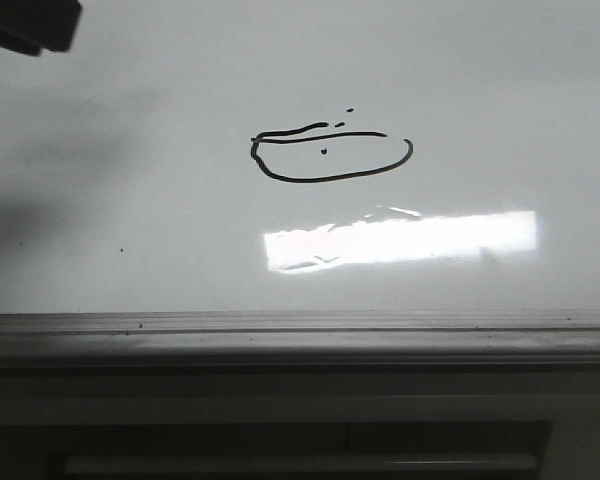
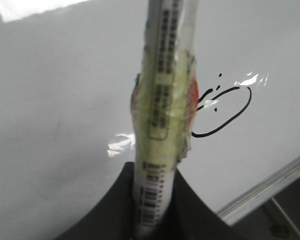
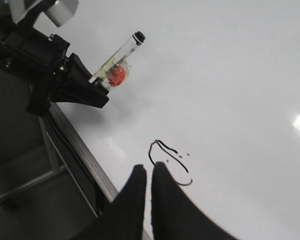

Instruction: Write number 0 on whiteboard

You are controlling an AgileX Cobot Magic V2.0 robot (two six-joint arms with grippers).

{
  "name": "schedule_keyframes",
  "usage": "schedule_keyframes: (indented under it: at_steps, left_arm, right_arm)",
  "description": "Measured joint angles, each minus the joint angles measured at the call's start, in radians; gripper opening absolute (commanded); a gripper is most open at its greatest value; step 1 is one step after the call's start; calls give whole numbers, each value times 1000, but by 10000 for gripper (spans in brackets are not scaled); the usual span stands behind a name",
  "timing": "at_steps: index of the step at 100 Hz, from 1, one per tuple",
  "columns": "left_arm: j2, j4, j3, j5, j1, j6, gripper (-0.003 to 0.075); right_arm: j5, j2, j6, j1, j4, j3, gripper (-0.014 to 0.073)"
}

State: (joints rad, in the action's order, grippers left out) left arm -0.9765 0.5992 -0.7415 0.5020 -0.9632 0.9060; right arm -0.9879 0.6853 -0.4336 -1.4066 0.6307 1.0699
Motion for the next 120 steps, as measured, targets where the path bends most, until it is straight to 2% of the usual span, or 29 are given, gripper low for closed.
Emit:
schedule_keyframes:
  at_steps: [31, 43, 69, 76, 88, 97, 120]
  left_arm:
    - [-224, 22, 4, -166, 110, 165, -20]
    - [-271, 24, -1, -243, 134, 176, -20]
    - [-318, 26, -10, -316, 135, 180, -12]
    - [-322, 26, -11, -323, 135, 180, 39]
    - [-322, 26, -11, -323, 135, 180, 222]
    - [-322, 26, -11, -334, 135, 180, 318]
    - [-322, 26, -15, -344, 135, 180, 351]
  right_arm:
    - [-9, -123, -193, 0, 52, -214, -59]
    - [-9, -132, -219, 0, 53, -246, -59]
    - [6, -136, -232, 0, 58, -253, -59]
    - [10, -136, -232, 0, 58, -253, -59]
    - [13, -136, -232, 0, 58, -253, -59]
    - [14, -136, -232, 0, 58, -253, -59]
    - [14, -136, -234, 0, 58, -253, -59]
